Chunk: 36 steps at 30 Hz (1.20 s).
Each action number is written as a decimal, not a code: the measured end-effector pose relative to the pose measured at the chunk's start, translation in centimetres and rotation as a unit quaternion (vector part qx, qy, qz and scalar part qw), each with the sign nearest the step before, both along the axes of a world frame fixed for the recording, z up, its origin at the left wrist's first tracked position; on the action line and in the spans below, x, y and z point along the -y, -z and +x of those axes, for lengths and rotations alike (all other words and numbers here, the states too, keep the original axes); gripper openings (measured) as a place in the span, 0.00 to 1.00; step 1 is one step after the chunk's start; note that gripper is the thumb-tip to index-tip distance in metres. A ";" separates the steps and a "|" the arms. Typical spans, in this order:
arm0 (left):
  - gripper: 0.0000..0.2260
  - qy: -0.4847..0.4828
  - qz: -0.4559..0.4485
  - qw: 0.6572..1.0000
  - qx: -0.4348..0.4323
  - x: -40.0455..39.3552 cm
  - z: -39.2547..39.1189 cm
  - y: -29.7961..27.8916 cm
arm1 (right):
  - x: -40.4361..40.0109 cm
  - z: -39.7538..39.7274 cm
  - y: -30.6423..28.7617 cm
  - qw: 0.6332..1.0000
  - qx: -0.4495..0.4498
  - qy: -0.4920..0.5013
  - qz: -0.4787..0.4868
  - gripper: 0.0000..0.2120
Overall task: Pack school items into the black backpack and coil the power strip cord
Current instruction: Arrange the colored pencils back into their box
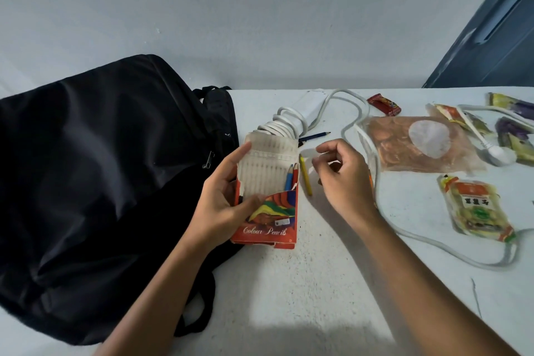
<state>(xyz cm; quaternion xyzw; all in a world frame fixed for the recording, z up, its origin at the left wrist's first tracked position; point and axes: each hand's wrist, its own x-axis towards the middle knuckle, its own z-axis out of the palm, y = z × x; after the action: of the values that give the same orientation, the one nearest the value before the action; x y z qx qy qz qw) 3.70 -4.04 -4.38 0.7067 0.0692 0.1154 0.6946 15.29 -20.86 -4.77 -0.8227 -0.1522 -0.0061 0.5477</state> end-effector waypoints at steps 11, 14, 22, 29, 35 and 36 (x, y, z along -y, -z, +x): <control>0.32 0.006 -0.007 1.000 -0.003 -0.1 0.0 -0.1 | -1.2 0.5 0.8 0.929 0.090 -0.053 -0.354 0.16; 0.31 0.009 -0.012 1.000 -0.010 -0.1 0.0 0.0 | -1.5 0.5 1.0 0.919 0.092 -0.077 -0.376 0.13; 0.32 0.009 -0.016 1.000 -0.022 -0.3 0.0 -0.1 | -0.9 1.5 1.2 0.960 0.093 -0.034 -0.262 0.27; 0.32 0.015 -0.007 1.000 -0.025 -0.3 0.0 0.1 | -0.9 0.9 -0.8 0.998 0.045 0.038 0.032 0.19; 0.32 0.020 -0.001 0.999 -0.025 -0.2 0.1 0.2 | -1.0 0.2 -2.8 0.970 -0.066 -0.014 0.235 0.13; 0.32 0.018 0.000 1.000 -0.024 -0.2 0.1 0.2 | -1.2 0.1 -2.8 0.971 -0.078 -0.035 0.225 0.13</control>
<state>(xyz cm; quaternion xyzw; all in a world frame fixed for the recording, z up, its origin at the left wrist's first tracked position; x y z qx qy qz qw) 3.79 -3.83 -4.55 0.7104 0.0735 0.0861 0.6947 15.35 -19.69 -1.93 -0.6704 -0.1319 0.0431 0.7289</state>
